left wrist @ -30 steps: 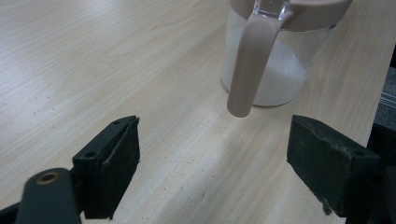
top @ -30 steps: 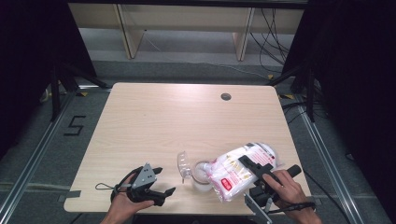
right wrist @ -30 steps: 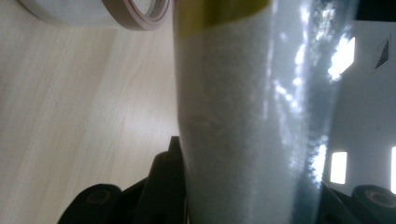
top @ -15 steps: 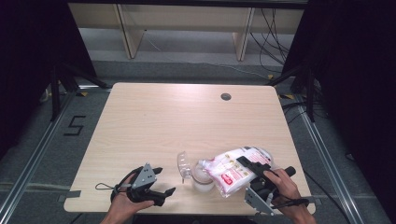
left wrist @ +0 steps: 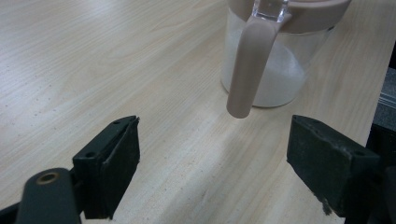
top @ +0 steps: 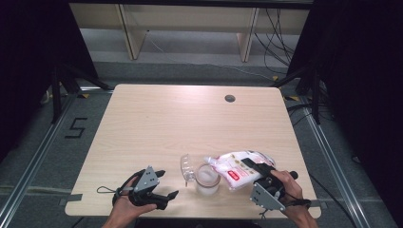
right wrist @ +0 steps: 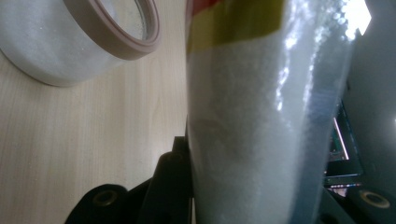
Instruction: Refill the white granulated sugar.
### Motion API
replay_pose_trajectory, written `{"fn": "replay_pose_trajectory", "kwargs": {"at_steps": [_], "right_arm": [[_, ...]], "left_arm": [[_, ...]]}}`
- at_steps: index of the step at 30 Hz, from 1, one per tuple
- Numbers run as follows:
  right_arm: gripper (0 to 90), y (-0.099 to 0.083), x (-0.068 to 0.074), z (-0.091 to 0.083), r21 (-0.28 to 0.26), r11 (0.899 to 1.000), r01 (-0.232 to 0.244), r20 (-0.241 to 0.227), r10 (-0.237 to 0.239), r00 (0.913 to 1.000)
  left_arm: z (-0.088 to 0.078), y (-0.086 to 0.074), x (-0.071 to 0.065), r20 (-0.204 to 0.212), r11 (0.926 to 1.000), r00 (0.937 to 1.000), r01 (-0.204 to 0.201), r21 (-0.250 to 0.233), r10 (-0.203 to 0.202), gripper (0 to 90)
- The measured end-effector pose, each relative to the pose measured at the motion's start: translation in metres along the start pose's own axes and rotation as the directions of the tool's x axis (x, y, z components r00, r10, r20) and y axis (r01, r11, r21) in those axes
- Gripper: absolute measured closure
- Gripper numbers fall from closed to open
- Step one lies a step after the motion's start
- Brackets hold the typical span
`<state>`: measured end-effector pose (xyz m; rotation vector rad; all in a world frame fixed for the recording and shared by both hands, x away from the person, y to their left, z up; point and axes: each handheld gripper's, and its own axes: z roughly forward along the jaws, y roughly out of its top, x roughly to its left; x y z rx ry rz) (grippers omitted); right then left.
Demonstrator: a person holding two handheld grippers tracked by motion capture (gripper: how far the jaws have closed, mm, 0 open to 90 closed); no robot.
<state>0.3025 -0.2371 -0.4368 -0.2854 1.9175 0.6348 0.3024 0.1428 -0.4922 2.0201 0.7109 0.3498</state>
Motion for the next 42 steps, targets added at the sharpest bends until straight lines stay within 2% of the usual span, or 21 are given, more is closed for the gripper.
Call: {"fn": "replay_pose_trajectory", "kwargs": {"at_steps": [4, 7, 8, 9, 10, 12, 13, 14, 18, 20, 22, 23, 25, 26, 28, 35, 36, 38, 39, 40, 42], "right_arm": [[78.9, -0.007, 0.005, 0.004, 0.014, 0.992, -0.129, -0.005, 0.129, 0.9916], [79.3, -0.012, 0.001, 0.007, -0.008, 0.99, -0.144, 0.004, 0.144, 0.9896], [79.4, -0.014, 0.004, 0.006, -0.004, 0.976, -0.218, 0.004, 0.218, 0.976], [79.4, -0.015, 0.001, 0.007, -0.02, 0.982, -0.187, 0.007, 0.187, 0.9823], [79.5, -0.016, 0.001, 0.008, -0.021, 0.978, -0.209, 0.006, 0.209, 0.9779], [79.6, -0.019, 0.001, 0.009, -0.024, 0.965, -0.263, 0.005, 0.263, 0.9648], [79.7, -0.021, 0.004, 0.01, -0.02, 0.945, -0.326, 0.007, 0.326, 0.9453], [79.8, -0.023, 0.004, 0.011, -0.017, 0.937, -0.349, 0.0, 0.349, 0.9373], [80.4, -0.028, 0.005, 0.016, -0.036, 0.916, -0.4, -0.008, 0.4, 0.9165], [80.6, -0.029, 0.006, 0.018, -0.029, 0.898, -0.439, -0.019, 0.439, 0.8985], [80.8, -0.031, 0.006, 0.021, -0.037, 0.894, -0.446, -0.022, 0.446, 0.8949], [80.9, -0.032, 0.007, 0.021, -0.039, 0.874, -0.485, -0.025, 0.484, 0.8747], [81.0, -0.034, 0.007, 0.024, -0.058, 0.862, -0.504, -0.026, 0.504, 0.8636], [81.0, -0.035, 0.007, 0.024, -0.059, 0.846, -0.53, -0.032, 0.529, 0.8478], [81.1, -0.037, 0.007, 0.026, -0.063, 0.828, -0.557, -0.032, 0.556, 0.8307], [81.3, -0.043, 0.008, 0.036, -0.073, 0.79, -0.609, -0.045, 0.607, 0.7935], [81.4, -0.044, 0.007, 0.038, -0.077, 0.793, -0.604, -0.041, 0.603, 0.7968], [81.4, -0.044, 0.008, 0.041, -0.073, 0.778, -0.624, -0.052, 0.622, 0.7817], [81.4, -0.045, 0.008, 0.043, -0.076, 0.78, -0.621, -0.047, 0.619, 0.784], [81.5, -0.045, 0.008, 0.044, -0.074, 0.77, -0.634, -0.056, 0.631, 0.7735], [81.5, -0.045, 0.009, 0.047, -0.08, 0.767, -0.637, -0.052, 0.635, 0.7708]], "left_arm": [[-0.002, 0.001, 0.001, -0.01, 0.9997, 0.9998, -0.018, 0.016, 0.018, 17.1], [-0.002, 0.001, 0.001, -0.01, 0.9998, 0.9998, -0.018, 0.01, 0.018, 17.1], [-0.001, 0.001, 0.001, -0.012, 0.9999, 0.9999, -0.009, 0.009, 0.009, 17.1], [-0.001, 0.001, 0.0, -0.005, 1.0, 1.0, -0.008, 0.005, 0.008, 17.1], [0.0, 0.001, 0.0, 0.005, 1.0, 1.0, 0.0, 0.004, 0.0, 17.1], [0.0, 0.0, -0.001, 0.0, 1.0, 1.0, -0.003, -0.004, 0.003, 17.1], [-0.001, 0.001, 0.0, 0.001, 0.9999, 1.0, -0.009, 0.009, 0.009, 17.1], [-0.002, 0.001, 0.0, -0.011, 0.9999, 0.9999, -0.01, 0.009, 0.01, 17.1], [-0.001, 0.001, 0.0, -0.007, 1.0, 0.9999, -0.009, 0.002, 0.009, 17.1], [-0.002, 0.001, 0.0, -0.01, 0.9999, 0.9999, -0.011, 0.008, 0.011, 17.1], [-0.002, 0.001, 0.0, -0.011, 0.9999, 0.9999, -0.011, 0.008, 0.012, 17.1], [-0.002, 0.001, 0.0, -0.011, 0.9999, 0.9999, -0.011, 0.008, 0.012, 17.1], [-0.001, 0.001, 0.0, -0.008, 1.0, 1.0, -0.005, 0.002, 0.005, 17.1], [-0.001, 0.001, 0.0, -0.009, 1.0, 1.0, -0.003, 0.003, 0.003, 17.1], [-0.001, 0.001, 0.001, -0.011, 0.9999, 0.9999, -0.01, 0.006, 0.01, 17.1], [-0.001, 0.001, 0.0, -0.004, 1.0, 1.0, 0.0, -0.006, 0.0, 17.0], [-0.001, 0.001, 0.001, -0.01, 0.9999, 0.9999, -0.011, -0.005, 0.011, 17.0], [-0.001, 0.001, 0.0, -0.003, 1.0, 1.0, -0.005, -0.004, 0.005, 17.1], [-0.001, 0.001, 0.0, -0.01, 0.9999, 0.9999, -0.011, 0.007, 0.011, 17.0], [-0.001, 0.001, 0.0, -0.009, 1.0, 0.9999, -0.007, 0.003, 0.007, 17.1], [-0.001, 0.001, 0.001, -0.01, 0.9999, 0.9999, -0.014, 0.006, 0.014, 17.1]]}}
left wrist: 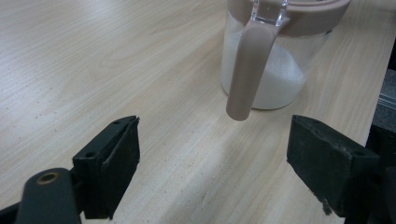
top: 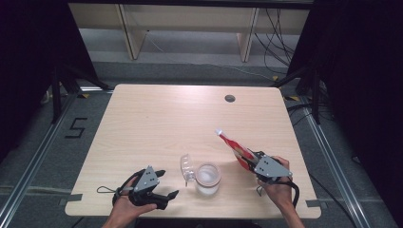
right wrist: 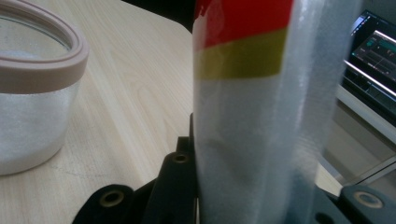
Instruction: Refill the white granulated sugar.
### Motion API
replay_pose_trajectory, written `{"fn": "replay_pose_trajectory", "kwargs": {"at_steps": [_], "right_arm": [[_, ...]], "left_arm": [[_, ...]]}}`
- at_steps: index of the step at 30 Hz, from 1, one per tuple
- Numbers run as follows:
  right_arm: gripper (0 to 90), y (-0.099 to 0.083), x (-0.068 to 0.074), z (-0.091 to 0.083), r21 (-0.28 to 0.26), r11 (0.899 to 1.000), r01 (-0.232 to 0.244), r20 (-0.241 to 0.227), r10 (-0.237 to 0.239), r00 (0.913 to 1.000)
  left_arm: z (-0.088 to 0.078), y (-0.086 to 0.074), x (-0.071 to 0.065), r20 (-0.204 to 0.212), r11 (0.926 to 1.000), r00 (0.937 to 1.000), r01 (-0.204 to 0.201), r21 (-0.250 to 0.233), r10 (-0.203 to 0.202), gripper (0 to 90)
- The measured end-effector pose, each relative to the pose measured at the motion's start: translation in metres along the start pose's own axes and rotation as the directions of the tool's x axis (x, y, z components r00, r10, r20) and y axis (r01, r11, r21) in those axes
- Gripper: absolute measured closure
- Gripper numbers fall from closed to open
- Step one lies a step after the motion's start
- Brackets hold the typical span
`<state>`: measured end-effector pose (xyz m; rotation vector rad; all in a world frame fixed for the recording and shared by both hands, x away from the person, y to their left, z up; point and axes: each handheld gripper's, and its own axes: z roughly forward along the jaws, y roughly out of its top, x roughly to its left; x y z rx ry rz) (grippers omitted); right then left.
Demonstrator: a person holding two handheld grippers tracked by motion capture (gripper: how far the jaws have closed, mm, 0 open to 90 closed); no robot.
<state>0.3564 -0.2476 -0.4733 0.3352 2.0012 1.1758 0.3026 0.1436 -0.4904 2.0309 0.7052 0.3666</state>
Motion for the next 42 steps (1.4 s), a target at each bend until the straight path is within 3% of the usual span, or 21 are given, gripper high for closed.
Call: {"fn": "replay_pose_trajectory", "kwargs": {"at_steps": [2, 3, 5, 10, 14, 16, 18, 20, 22, 23, 25, 27, 29, 32, 36, 38, 42], "right_arm": [[81.5, -0.001, 0.0, 0.002, 0.011, 1.0, -0.01, -0.012, 0.01, 0.9999], [81.5, -0.003, 0.002, 0.003, 0.008, 1.0, -0.029, 0.0, 0.029, 0.9996], [81.6, -0.003, 0.002, 0.002, 0.011, 1.0, -0.013, -0.008, 0.013, 0.9999], [81.1, -0.003, 0.003, 0.002, 0.034, 0.999, -0.018, 0.007, 0.018, 0.9998], [80.6, -0.005, 0.001, -0.001, 0.039, 0.997, -0.073, 0.026, 0.072, 0.9971], [80.2, -0.007, -0.002, -0.003, 0.048, 0.995, -0.09, 0.039, 0.088, 0.9953], [80.0, -0.01, -0.004, -0.005, 0.05, 0.994, -0.098, 0.052, 0.095, 0.9941], [79.5, -0.012, -0.005, -0.007, 0.045, 0.991, -0.127, 0.068, 0.124, 0.9899], [78.8, -0.012, -0.005, -0.01, 0.053, 0.988, -0.145, 0.08, 0.141, 0.9868], [78.6, -0.013, -0.007, -0.011, 0.052, 0.988, -0.148, 0.081, 0.143, 0.9864], [77.9, -0.015, -0.008, -0.013, 0.049, 0.983, -0.178, 0.09, 0.173, 0.9807], [77.4, -0.016, -0.008, -0.014, 0.05, 0.98, -0.191, 0.097, 0.185, 0.9779], [76.1, -0.016, -0.008, -0.014, 0.047, 0.98, -0.195, 0.101, 0.189, 0.9767], [74.4, -0.015, -0.008, -0.014, 0.047, 0.977, -0.207, 0.108, 0.201, 0.9736], [67.9, -0.015, -0.009, -0.016, 0.046, 0.973, -0.226, 0.115, 0.22, 0.9687], [62.6, -0.014, -0.008, -0.018, 0.03, 0.964, -0.266, 0.132, 0.26, 0.9565], [57.4, -0.012, -0.008, -0.022, 0.006, 0.954, -0.3, 0.148, 0.296, 0.9437]], "left_arm": [[0.0, 0.0, 0.001, -0.005, 0.9999, 0.9999, -0.015, 0.004, 0.015, 17.1], [0.0, 0.0, 0.0, 0.004, 0.9999, 1.0, 0.002, -0.011, -0.002, 17.1], [0.001, 0.0, -0.002, 0.007, 0.9996, 0.9998, 0.019, -0.023, -0.019, 17.1], [-0.002, 0.0, 0.0, 0.002, 1.0, 1.0, 0.0, -0.006, 0.0, 17.1], [0.001, -0.001, 0.0, 0.004, 0.9993, 0.9998, 0.018, -0.032, -0.018, 17.1], [0.0, -0.001, -0.001, 0.001, 0.9999, 0.9999, 0.012, -0.005, -0.012, 17.1], [0.0, 0.0, 0.0, 0.004, 0.9999, 1.0, 0.006, -0.008, -0.006, 17.1], [0.0, 0.0, 0.001, -0.006, 0.9999, 0.9999, -0.013, 0.002, 0.013, 17.1], [0.0, 0.0, 0.0, -0.002, 0.9999, 1.0, -0.002, -0.017, 0.002, 17.1], [-0.001, 0.0, 0.002, -0.005, 0.9997, 0.9997, -0.022, 0.001, 0.022, 17.1], [0.0, -0.001, 0.0, 0.008, 0.9999, 1.0, 0.005, -0.01, -0.005, 17.0], [0.001, -0.001, -0.001, 0.01, 0.9998, 0.9999, 0.012, -0.015, -0.012, 17.1], [-0.001, 0.0, 0.001, -0.002, 0.9999, 1.0, -0.01, 0.006, 0.01, 17.1], [0.0, -0.001, 0.001, 0.003, 0.9999, 1.0, 0.003, -0.011, -0.003, 17.1], [-0.001, 0.0, 0.002, -0.004, 0.9996, 0.9996, -0.028, 0.006, 0.028, 17.1], [-0.001, 0.0, 0.001, 0.003, 1.0, 1.0, -0.002, -0.002, 0.002, 17.1], [0.0, -0.001, 0.001, 0.003, 1.0, 1.0, 0.0, -0.01, 0.0, 17.1]]}}
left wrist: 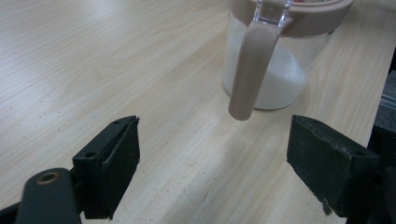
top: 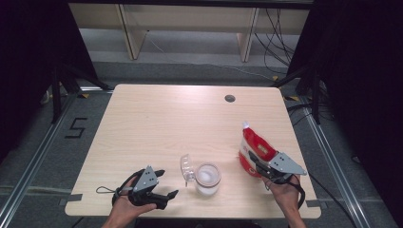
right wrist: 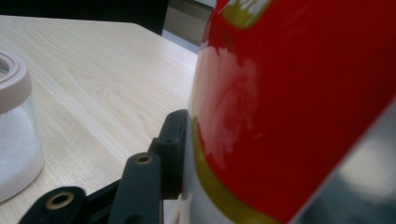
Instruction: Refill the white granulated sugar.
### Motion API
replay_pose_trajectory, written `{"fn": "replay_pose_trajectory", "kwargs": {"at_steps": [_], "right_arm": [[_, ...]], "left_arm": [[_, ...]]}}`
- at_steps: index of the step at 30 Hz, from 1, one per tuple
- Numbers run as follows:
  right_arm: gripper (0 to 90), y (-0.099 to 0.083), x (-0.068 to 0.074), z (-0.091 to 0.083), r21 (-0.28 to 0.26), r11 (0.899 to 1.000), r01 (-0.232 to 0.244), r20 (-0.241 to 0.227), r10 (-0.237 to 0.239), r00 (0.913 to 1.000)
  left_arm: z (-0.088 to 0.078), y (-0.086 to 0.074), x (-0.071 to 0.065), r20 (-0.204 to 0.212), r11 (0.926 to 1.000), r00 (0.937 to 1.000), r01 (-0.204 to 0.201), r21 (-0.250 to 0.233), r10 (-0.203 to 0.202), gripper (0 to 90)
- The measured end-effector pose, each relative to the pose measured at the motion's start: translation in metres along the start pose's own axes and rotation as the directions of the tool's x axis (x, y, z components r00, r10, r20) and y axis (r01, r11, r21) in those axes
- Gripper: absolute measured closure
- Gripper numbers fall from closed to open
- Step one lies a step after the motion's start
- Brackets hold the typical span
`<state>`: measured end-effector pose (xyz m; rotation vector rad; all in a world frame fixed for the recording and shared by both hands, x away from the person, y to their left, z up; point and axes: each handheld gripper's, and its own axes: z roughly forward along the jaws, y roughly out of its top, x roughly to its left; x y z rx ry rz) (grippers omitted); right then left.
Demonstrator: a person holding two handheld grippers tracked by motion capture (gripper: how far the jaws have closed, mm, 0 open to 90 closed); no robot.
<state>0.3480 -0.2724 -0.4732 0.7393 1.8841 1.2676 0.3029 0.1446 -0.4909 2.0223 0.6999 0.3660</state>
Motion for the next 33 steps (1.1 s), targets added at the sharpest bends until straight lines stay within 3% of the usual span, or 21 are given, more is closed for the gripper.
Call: {"fn": "replay_pose_trajectory", "kwargs": {"at_steps": [1, 2, 3, 4, 6, 8, 9, 12, 15, 16, 19, 20, 22, 23, 24, 25, 27, 28, 30, 31, 33], "right_arm": [[53.8, 0.001, -0.001, -0.001, 0.007, 1.0, 0.021, 0.002, -0.021, 0.9998], [52.3, 0.0, 0.001, -0.001, 0.017, 1.0, -0.013, 0.001, 0.013, 0.9999], [50.9, 0.001, 0.001, -0.002, 0.02, 1.0, -0.011, -0.002, 0.011, 0.9999], [47.8, 0.001, 0.005, -0.003, 0.025, 0.998, -0.05, 0.026, 0.049, 0.9985], [41.7, 0.003, 0.007, -0.006, 0.046, 0.997, -0.065, 0.041, 0.063, 0.9972], [40.9, 0.003, 0.012, -0.01, 0.059, 0.994, -0.092, 0.054, 0.089, 0.9946], [40.4, 0.004, 0.011, -0.011, 0.047, 0.997, -0.065, 0.062, 0.062, 0.9961], [39.2, 0.005, 0.013, -0.019, 0.047, 0.992, -0.116, 0.065, 0.113, 0.9915], [39.1, 0.006, 0.015, -0.025, 0.052, 0.992, -0.113, 0.077, 0.108, 0.9911], [38.9, 0.006, 0.017, -0.027, 0.076, 0.987, -0.139, 0.061, 0.134, 0.9891], [38.5, 0.007, 0.017, -0.031, 0.067, 0.991, -0.112, 0.077, 0.107, 0.9913], [38.4, 0.007, 0.016, -0.034, 0.069, 0.994, -0.079, 0.074, 0.074, 0.9945], [37.8, 0.008, 0.019, -0.037, 0.083, 0.99, -0.116, 0.076, 0.11, 0.991], [37.6, 0.008, 0.018, -0.038, 0.077, 0.992, -0.096, 0.08, 0.09, 0.9927], [37.5, 0.008, 0.021, -0.039, 0.089, 0.989, -0.121, 0.078, 0.114, 0.9904], [37.0, 0.008, 0.02, -0.04, 0.077, 0.992, -0.097, 0.086, 0.091, 0.9922], [36.3, 0.008, 0.023, -0.044, 0.098, 0.989, -0.115, 0.072, 0.108, 0.9916], [35.7, 0.008, 0.024, -0.046, 0.097, 0.987, -0.129, 0.098, 0.119, 0.988], [34.8, 0.007, 0.022, -0.048, 0.093, 0.989, -0.113, 0.091, 0.105, 0.9903], [34.3, 0.007, 0.023, -0.049, 0.096, 0.984, -0.149, 0.087, 0.141, 0.9862], [34.1, 0.007, 0.024, -0.052, 0.094, 0.984, -0.152, 0.085, 0.144, 0.986]], "left_arm": [[0.0, 0.0, 0.0, -0.001, 1.0, 1.0, 0.002, 0.0, -0.002, 17.1], [0.0, 0.0, 0.0, -0.005, 1.0, 1.0, 0.002, -0.006, -0.002, 17.1], [0.0, 0.0, 0.0, -0.002, 0.9999, 1.0, 0.004, -0.011, -0.004, 17.1], [0.0, 0.0, 0.0, -0.003, 0.9999, 1.0, 0.009, -0.011, -0.009, 17.1], [0.0, 0.0, 0.0, -0.004, 1.0, 1.0, 0.008, -0.003, -0.008, 17.1], [0.0, 0.0, 0.0, -0.006, 1.0, 1.0, 0.001, 0.0, -0.001, 17.1], [-0.001, 0.0, 0.0, -0.009, 1.0, 0.9999, -0.005, 0.006, 0.005, 17.1], [-0.001, 0.0, 0.0, -0.008, 1.0, 0.9999, 0.007, 0.0, -0.007, 17.1], [-0.002, 0.002, 0.0, 0.017, 0.9998, 0.9996, 0.021, 0.0, -0.021, 17.1], [-0.001, 0.002, -0.001, 0.011, 0.9997, 0.9997, 0.02, -0.011, -0.02, 17.1], [-0.003, 0.002, 0.0, 0.007, 0.9998, 0.9998, 0.021, -0.003, -0.021, 17.1], [-0.003, 0.002, 0.001, 0.017, 0.9997, 0.9996, 0.023, -0.009, -0.023, 17.0], [-0.003, 0.003, 0.0, 0.013, 0.9991, 0.9992, 0.037, -0.02, -0.037, 17.1], [-0.003, 0.003, 0.0, 0.013, 0.9993, 0.9994, 0.032, -0.018, -0.032, 17.1], [-0.003, 0.003, 0.0, 0.017, 0.9993, 0.9993, 0.033, -0.015, -0.033, 17.1], [-0.001, 0.002, 0.0, 0.022, 0.9987, 0.9989, 0.042, -0.027, -0.042, 17.1], [-0.001, 0.002, 0.002, 0.014, 0.9993, 0.9992, 0.037, 0.001, -0.037, 17.1], [0.001, 0.002, 0.001, 0.019, 0.9989, 0.9988, 0.046, -0.005, -0.046, 17.1], [0.001, 0.002, 0.001, 0.022, 0.9988, 0.9985, 0.05, -0.003, -0.05, 17.0], [0.0, 0.002, 0.002, 0.017, 0.9992, 0.999, 0.041, -0.003, -0.041, 17.1], [-0.001, 0.002, 0.002, 0.011, 0.9991, 0.9991, 0.042, -0.006, -0.042, 17.0]]}}
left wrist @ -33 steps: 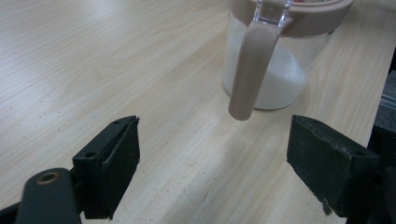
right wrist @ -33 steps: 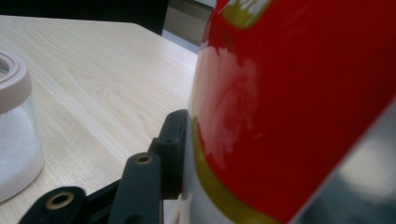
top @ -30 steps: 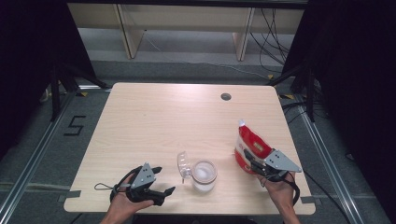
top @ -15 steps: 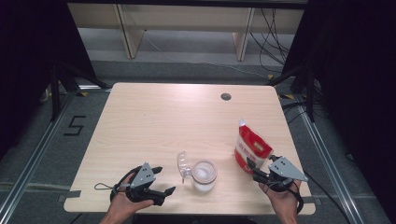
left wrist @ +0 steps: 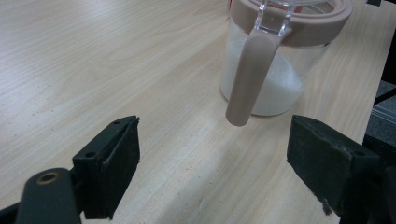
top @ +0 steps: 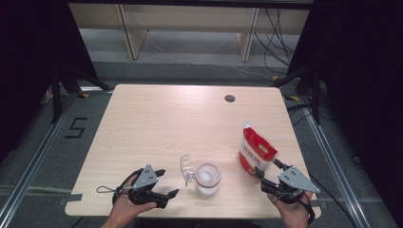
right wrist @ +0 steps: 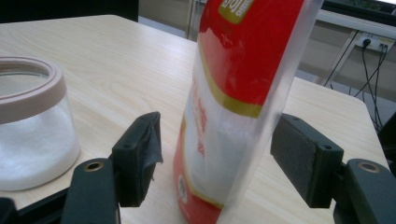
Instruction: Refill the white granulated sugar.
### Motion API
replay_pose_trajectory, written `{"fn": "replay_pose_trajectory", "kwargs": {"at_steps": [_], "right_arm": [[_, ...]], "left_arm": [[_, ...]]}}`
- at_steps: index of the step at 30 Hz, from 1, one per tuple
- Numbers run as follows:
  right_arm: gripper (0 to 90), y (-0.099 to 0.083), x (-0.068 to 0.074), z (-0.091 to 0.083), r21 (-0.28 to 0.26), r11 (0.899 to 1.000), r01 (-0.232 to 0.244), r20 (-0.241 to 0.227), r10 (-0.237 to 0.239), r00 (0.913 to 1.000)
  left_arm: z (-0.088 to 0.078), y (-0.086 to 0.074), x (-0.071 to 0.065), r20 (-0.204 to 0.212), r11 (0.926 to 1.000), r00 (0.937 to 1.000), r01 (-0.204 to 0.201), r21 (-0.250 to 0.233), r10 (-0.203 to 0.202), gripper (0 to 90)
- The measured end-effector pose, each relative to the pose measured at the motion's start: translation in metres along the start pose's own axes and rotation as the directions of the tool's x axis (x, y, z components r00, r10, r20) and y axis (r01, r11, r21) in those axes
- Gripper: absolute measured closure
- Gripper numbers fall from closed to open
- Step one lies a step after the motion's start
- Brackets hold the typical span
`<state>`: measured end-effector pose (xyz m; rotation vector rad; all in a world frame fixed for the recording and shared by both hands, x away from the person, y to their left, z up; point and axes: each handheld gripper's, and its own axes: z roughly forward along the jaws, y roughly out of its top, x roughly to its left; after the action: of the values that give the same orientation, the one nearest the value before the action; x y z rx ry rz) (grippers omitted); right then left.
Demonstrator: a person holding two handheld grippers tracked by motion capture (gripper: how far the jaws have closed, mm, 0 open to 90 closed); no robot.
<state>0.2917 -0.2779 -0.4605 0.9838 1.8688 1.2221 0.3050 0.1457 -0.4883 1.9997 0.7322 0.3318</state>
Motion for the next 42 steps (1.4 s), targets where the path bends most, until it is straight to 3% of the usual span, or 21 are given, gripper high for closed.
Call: {"fn": "replay_pose_trajectory", "kwargs": {"at_steps": [1, 5, 6, 7, 13, 15, 18, 19, 22, 24, 27, 28, 29, 35, 36, 41, 42], "right_arm": [[34.0, 0.0, 0.0, 0.0, -0.015, 1.0, 0.021, 0.006, -0.021, 0.9998], [33.4, -0.002, 0.003, -0.006, -0.005, 1.0, -0.002, -0.003, 0.002, 1.0], [33.4, -0.002, 0.002, -0.008, -0.006, 1.0, 0.01, 0.008, -0.01, 0.9999], [33.3, -0.003, 0.004, -0.009, -0.005, 1.0, -0.016, 0.006, 0.016, 0.9999], [33.0, -0.005, 0.006, -0.013, 0.007, 1.0, -0.008, -0.015, 0.008, 0.9999], [32.5, -0.005, 0.009, -0.015, 0.013, 0.999, -0.034, -0.006, 0.034, 0.9994], [30.9, -0.006, 0.009, -0.015, -0.002, 1.0, -0.019, -0.01, 0.019, 0.9998], [30.9, -0.007, 0.01, -0.016, 0.011, 0.999, -0.037, -0.015, 0.037, 0.9992], [31.9, -0.008, 0.009, -0.017, -0.003, 1.0, -0.019, -0.013, 0.019, 0.9997], [31.7, -0.009, 0.011, -0.02, 0.017, 0.999, -0.031, 0.005, 0.031, 0.9995], [31.5, -0.01, 0.011, -0.023, 0.022, 0.999, -0.042, -0.005, 0.042, 0.9991], [31.5, -0.011, 0.009, -0.023, 0.01, 1.0, -0.018, 0.002, 0.018, 0.9998], [31.5, -0.011, 0.012, -0.024, 0.024, 0.998, -0.052, -0.013, 0.052, 0.9986], [31.0, -0.012, 0.015, -0.029, 0.013, 0.999, -0.036, -0.012, 0.036, 0.9993], [30.8, -0.012, 0.017, -0.031, 0.017, 0.998, -0.06, -0.012, 0.06, 0.9981], [30.4, -0.015, 0.019, -0.033, 0.016, 0.998, -0.056, -0.018, 0.057, 0.9982], [30.4, -0.015, 0.022, -0.035, 0.033, 0.996, -0.081, -0.022, 0.082, 0.9964]], "left_arm": [[0.001, 0.0, 0.0, 0.005, 1.0, 1.0, 0.005, -0.008, -0.005, 17.1], [0.001, 0.0, -0.001, -0.006, 1.0, 0.9999, 0.008, -0.003, -0.008, 17.1], [0.001, 0.0, -0.001, -0.003, 0.9999, 0.9999, 0.014, -0.008, -0.014, 17.1], [0.0, 0.001, -0.001, -0.005, 1.0, 1.0, 0.008, -0.003, -0.008, 17.0], [0.001, 0.001, -0.001, -0.001, 0.9999, 0.9999, 0.012, -0.011, -0.012, 17.1], [0.001, 0.001, -0.001, 0.001, 0.9997, 0.9999, 0.016, -0.019, -0.016, 17.1], [0.001, 0.001, -0.001, -0.001, 0.9997, 0.9999, 0.015, -0.02, -0.015, 17.1], [0.0, 0.002, -0.001, -0.001, 0.9998, 0.9998, 0.02, -0.01, -0.02, 17.1], [0.0, 0.002, 0.0, -0.002, 0.9996, 0.9997, 0.023, -0.015, -0.023, 17.1], [0.0, 0.003, 0.0, -0.001, 0.9993, 0.9995, 0.031, -0.021, -0.031, 17.1], [0.0, 0.003, 0.0, -0.003, 0.9996, 0.9997, 0.024, -0.018, -0.024, 17.1], [0.001, 0.003, 0.0, 0.001, 0.9995, 0.9996, 0.028, -0.017, -0.028, 17.1], [0.001, 0.002, 0.0, 0.0, 0.9994, 0.9995, 0.03, -0.017, -0.03, 17.1], [-0.001, 0.003, 0.0, -0.006, 0.9996, 0.9997, 0.022, -0.015, -0.022, 17.0], [-0.001, 0.003, 0.0, -0.006, 0.9997, 0.9998, 0.02, -0.015, -0.02, 17.1], [-0.002, 0.003, -0.002, 0.001, 0.9995, 0.9998, 0.022, -0.023, -0.022, 17.1], [-0.002, 0.003, -0.002, 0.0, 0.9996, 0.9998, 0.02, -0.021, -0.02, 17.1]]}}
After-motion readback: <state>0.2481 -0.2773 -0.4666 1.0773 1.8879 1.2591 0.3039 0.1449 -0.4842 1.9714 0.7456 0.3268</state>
